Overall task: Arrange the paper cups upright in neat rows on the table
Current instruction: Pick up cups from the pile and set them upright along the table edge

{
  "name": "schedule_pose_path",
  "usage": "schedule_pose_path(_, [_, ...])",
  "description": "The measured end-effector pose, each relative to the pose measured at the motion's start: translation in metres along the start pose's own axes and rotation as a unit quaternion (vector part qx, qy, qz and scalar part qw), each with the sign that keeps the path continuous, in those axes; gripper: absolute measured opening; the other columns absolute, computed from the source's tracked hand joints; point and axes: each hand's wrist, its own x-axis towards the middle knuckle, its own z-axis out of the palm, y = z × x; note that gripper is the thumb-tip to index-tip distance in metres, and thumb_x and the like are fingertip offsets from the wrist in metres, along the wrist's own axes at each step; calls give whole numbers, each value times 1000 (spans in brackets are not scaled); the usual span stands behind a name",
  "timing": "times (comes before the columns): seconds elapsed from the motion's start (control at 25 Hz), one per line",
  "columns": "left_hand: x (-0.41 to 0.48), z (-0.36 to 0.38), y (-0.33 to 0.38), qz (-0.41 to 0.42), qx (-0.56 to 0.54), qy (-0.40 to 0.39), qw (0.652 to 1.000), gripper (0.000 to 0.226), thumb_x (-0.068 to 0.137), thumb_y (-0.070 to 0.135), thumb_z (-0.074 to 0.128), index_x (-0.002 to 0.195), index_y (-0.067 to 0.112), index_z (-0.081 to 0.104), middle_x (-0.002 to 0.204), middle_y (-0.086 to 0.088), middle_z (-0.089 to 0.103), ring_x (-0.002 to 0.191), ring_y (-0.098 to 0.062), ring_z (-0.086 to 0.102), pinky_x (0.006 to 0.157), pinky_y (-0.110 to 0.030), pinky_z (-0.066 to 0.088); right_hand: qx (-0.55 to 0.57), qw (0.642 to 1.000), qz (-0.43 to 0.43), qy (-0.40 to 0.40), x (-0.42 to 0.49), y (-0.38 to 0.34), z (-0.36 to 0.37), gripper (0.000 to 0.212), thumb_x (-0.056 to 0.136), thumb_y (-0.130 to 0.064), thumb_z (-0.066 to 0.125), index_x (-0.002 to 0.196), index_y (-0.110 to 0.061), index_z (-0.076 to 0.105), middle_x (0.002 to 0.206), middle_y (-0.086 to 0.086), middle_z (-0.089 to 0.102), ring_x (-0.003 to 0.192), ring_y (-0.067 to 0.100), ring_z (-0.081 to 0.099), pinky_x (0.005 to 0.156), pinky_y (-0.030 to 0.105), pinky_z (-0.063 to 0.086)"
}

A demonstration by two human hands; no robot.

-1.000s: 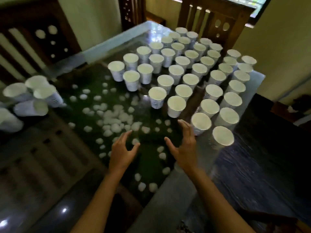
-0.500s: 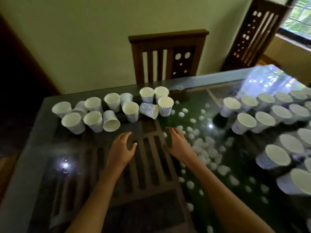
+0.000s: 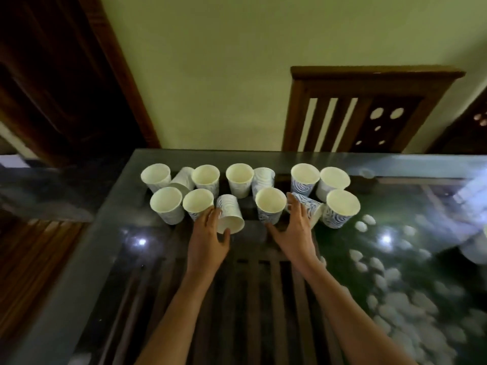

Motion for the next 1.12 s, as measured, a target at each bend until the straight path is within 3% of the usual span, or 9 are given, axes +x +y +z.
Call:
schedule_pose_path(0.12, [9, 4, -9, 11, 10, -6, 1000, 50, 82, 10, 67, 128, 4, 51, 133, -16, 50, 126, -30, 45, 96, -27, 33, 21, 1000, 7, 1, 15, -7, 12, 80, 79, -25, 73, 143, -18, 25, 145, 5, 33, 132, 20, 31, 96, 23, 24])
schedule_pose_path(0.28, [16, 7, -11, 18, 0, -9, 1000, 35, 87, 6, 60, 122, 4, 57, 126, -16, 56, 119, -29, 51, 95, -30, 40, 10, 1000, -13, 12, 24, -8, 21, 48, 78, -25, 74, 119, -10, 52, 131, 9, 44, 122, 24, 41, 90, 19, 30])
schedule_pose_path(0.52, [5, -1, -3, 10, -28, -2, 1000, 25, 88, 8, 58, 112, 2, 64, 112, -15, 64, 105, -25, 60, 88, -24, 42, 4, 1000, -1, 18, 0, -2, 16, 35, 77, -23, 75, 105, -11, 59, 134, 7, 43, 124, 24, 40, 93, 25, 36])
schedule_pose_path(0.64, [-1, -10, 15, -23, -91, 31, 995, 22, 82, 3, 65, 104, 1, 67, 100, -12, 69, 92, -21, 65, 79, -19, 45, 14, 999, 19, 27, -14, 2, 8, 37, 76, -26, 76, 106, -13, 60, 134, 5, 44, 122, 26, 42, 96, 37, 43])
schedule_pose_path(0.76, [-5, -17, 32, -102, -141, 23, 985, 22, 81, 4, 66, 103, 3, 68, 99, -10, 70, 90, -17, 64, 79, -21, 47, 28, 999, 29, 29, -28, 5, 2, 41, 74, -26, 77, 109, -16, 57, 134, 1, 42, 122, 20, 41, 96, 33, 43])
schedule_pose_path(0.88, [-7, -16, 34, -152, -178, -2, 972, 26, 82, 9, 66, 108, 5, 65, 104, -9, 69, 85, -7, 59, 69, -10, 43, 39, 998, 27, 36, -37, 9, -1, 58, 71, -26, 79, 120, -19, 49, 132, 1, 43, 120, 19, 44, 94, 32, 44])
schedule_pose_path(0.96, [-11, -12, 28, -168, -218, -12, 961, 38, 80, 18, 70, 115, 7, 62, 110, -8, 67, 89, -6, 60, 72, -12, 45, 61, 996, 34, 50, -39, 11, -2, 73, 68, -28, 81, 129, -22, 41, 132, 1, 44, 119, 16, 45, 94, 35, 44])
schedule_pose_path(1.12, [-30, 2, 13, -163, -242, -70, 954, 85, 61, 35, 82, 133, 12, 45, 127, 2, 55, 115, -11, 52, 93, -25, 45, 90, 994, 52, 27, -32, 16, 3, 94, 61, -30, 85, 137, -21, 31, 136, 2, 45, 124, 17, 43, 99, 34, 38])
